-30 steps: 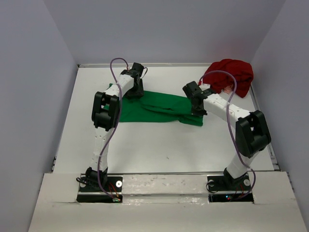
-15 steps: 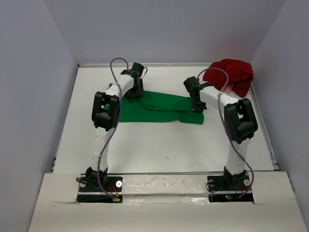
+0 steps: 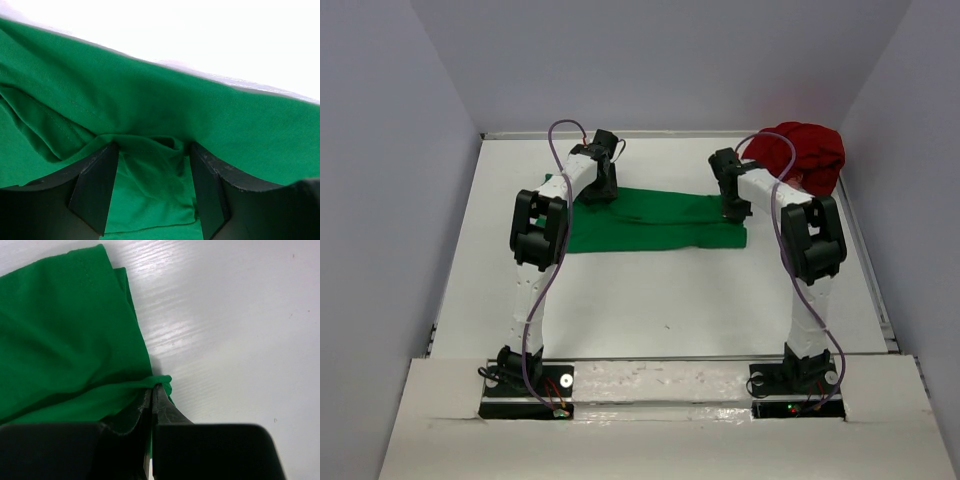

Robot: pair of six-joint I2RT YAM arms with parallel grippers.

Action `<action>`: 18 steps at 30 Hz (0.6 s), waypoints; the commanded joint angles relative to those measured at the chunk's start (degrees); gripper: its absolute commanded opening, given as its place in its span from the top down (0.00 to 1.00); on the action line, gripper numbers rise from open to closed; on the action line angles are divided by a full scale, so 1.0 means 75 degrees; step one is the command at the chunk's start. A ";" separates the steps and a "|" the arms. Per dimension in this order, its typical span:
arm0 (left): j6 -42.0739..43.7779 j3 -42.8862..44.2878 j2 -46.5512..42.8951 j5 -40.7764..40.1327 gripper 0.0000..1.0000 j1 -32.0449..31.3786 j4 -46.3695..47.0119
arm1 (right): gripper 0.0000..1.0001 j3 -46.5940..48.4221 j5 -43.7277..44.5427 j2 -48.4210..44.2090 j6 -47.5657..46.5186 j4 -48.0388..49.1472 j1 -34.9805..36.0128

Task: Fold and stack the t-shirts
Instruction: Fold the tshirt

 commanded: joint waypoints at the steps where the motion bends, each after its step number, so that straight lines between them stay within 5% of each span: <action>1: 0.0140 -0.0167 -0.0114 -0.0032 0.32 -0.0035 -0.0182 | 0.97 0.0502 0.0009 0.0348 -0.0294 0.0108 -0.0222; 9: 0.0129 -0.0237 -0.0126 -0.0137 0.32 -0.0117 -0.0158 | 0.87 0.1063 0.0313 0.0851 -0.0715 0.0143 -0.0468; 18: -0.0164 -0.0389 -0.0758 -0.1226 0.29 -0.0375 -0.0135 | 0.42 0.1580 0.0209 0.0666 -0.1407 0.0342 -0.0540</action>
